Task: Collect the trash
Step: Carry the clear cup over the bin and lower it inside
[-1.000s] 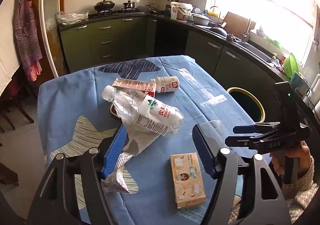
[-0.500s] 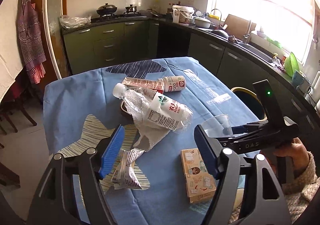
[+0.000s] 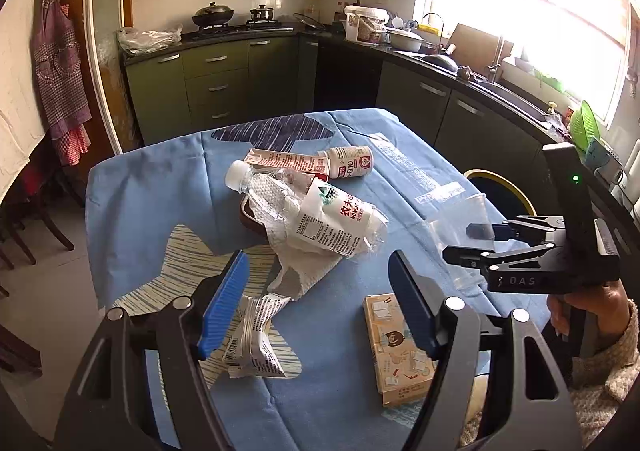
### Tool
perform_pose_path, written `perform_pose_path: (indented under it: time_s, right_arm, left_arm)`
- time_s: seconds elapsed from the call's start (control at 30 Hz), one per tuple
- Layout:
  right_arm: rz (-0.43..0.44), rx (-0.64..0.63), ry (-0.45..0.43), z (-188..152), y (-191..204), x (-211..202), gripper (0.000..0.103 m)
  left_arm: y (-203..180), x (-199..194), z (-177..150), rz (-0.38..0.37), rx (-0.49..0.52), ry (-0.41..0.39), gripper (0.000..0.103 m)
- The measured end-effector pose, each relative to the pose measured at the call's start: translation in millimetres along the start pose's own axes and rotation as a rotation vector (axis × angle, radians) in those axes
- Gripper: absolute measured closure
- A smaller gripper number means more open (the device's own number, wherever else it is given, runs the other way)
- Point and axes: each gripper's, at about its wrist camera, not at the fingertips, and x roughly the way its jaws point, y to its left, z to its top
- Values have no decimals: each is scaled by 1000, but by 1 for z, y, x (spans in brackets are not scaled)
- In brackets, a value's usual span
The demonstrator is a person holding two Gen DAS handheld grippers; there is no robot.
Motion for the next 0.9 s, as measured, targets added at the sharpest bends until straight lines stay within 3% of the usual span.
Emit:
perform_pose_path:
  time_s: [0.23,0.47,0.63,0.8,0.87,0.9]
  right_arm:
    - [-131,55,-53,-2,-55,-29,44]
    - [-338,168,-56,7,-158,-41,44]
    - [-445,250,17,11,-238,-22,43]
    - [-482,298,84,6,-286,12,42]
    - [-497,309,103,5,-299,22,24]
    - [-507,315,95,4,-305,25,23]
  left_arm:
    - [-10,4,2,-1,21,13,34]
    - [-24,10,5,0,41,30,34]
    - [-36,15,6,5,48,49,34]
    - [-45,21,4,9,45,72,33]
    - [-49,24,2,9,42,86,33]
    - [-51,25,1,9,42,95,33]
